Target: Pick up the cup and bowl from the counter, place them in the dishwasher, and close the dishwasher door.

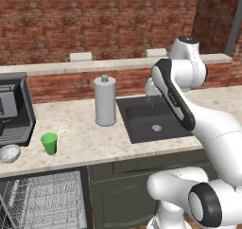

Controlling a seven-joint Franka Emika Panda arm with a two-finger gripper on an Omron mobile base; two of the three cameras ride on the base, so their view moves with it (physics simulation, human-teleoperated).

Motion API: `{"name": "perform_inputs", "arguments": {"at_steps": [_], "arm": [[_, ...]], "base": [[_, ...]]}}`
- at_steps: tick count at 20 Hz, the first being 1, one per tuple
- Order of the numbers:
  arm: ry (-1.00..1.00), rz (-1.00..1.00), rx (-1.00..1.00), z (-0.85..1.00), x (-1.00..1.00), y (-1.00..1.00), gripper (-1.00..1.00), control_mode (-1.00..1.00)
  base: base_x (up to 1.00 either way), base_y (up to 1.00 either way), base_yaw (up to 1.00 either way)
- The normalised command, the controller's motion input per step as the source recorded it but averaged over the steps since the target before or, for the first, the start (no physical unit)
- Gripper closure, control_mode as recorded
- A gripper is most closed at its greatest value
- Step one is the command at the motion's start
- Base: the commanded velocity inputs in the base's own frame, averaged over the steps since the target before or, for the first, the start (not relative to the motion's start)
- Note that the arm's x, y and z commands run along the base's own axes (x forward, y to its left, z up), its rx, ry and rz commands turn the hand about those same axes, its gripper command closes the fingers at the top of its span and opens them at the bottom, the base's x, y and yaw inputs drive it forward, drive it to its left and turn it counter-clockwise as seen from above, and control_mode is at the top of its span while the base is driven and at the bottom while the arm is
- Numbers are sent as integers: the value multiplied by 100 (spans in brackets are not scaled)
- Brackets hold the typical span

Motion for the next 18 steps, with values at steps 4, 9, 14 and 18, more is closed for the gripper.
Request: {"name": "perform_inputs", "arguments": {"at_steps": [4, 9, 14, 18], "arm": [[0, 0, 0, -2, 0, 11, -100, -100], [0, 0, 0, -7, 0, 32, -100, -100], [0, 0, 0, -8, 0, 44, -100, -100], [0, 0, 0, -10, 0, 47, -100, -100]], "base": [[0, 0, 0], [0, 0, 0], [0, 0, 0], [0, 0, 0]]}}
